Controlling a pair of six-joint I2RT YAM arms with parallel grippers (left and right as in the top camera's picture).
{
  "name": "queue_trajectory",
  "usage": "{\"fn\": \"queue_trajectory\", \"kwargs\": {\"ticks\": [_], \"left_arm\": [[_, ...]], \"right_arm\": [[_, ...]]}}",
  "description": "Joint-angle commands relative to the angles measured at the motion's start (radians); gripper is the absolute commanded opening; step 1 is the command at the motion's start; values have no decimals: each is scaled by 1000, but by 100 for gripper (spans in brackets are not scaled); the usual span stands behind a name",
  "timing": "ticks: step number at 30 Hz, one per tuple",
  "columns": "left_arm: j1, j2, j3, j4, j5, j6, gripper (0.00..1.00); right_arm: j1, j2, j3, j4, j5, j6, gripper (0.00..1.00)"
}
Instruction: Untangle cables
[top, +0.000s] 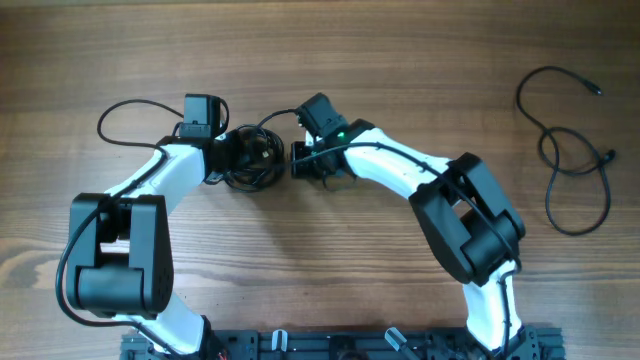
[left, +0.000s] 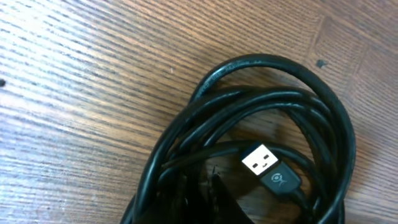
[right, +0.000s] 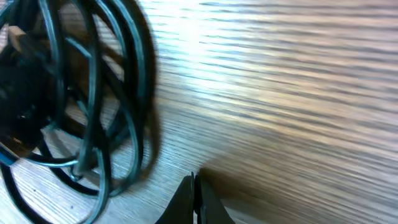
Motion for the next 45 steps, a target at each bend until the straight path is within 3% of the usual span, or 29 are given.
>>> {"fn": "queue_trajectory", "kwargs": {"ticks": [1,4,6,9,13,18,24,28,33,36,38,41,45], "left_arm": [[5,8,10,23,187,36,15],[22,-35,50,-14,390,110,15],[36,-94,51,-32,384,117,15],[56,-120,50,-65,266,108,17],[58,-112,37,-108,-104,-76,19],[59,-41,34,-88,-83,-76,22],[60,-31,35,-82,-53,-76,23],[60,-31,35,-79,24,-74,23],[60,-31,35,-73,59,-68,23],[60,-31,35,-70,70,-68,23],[60,-31,35,-71,69,-68,23],[60,-31,35,-70,69,-68,23],[60,-31,35,-63,70,-68,23]], "right_arm": [[-57,-56,-6,-5,-198,-109,4],[-61,-117,-6,-11,-203,-162,4],[-54,-140,-6,6,-203,-164,5],[-30,-134,-6,78,-202,-185,4],[62,-124,-6,218,-63,-220,5],[143,-61,-6,287,169,-177,4],[89,-18,-6,46,325,-92,4],[-4,-18,-6,-195,326,-111,4],[-126,-30,25,-404,298,-214,4],[-146,-58,159,-524,145,-343,4],[-142,-86,219,-589,141,-343,7],[-126,-124,273,-663,126,-339,25],[-70,-124,267,-671,90,-349,26]]}}
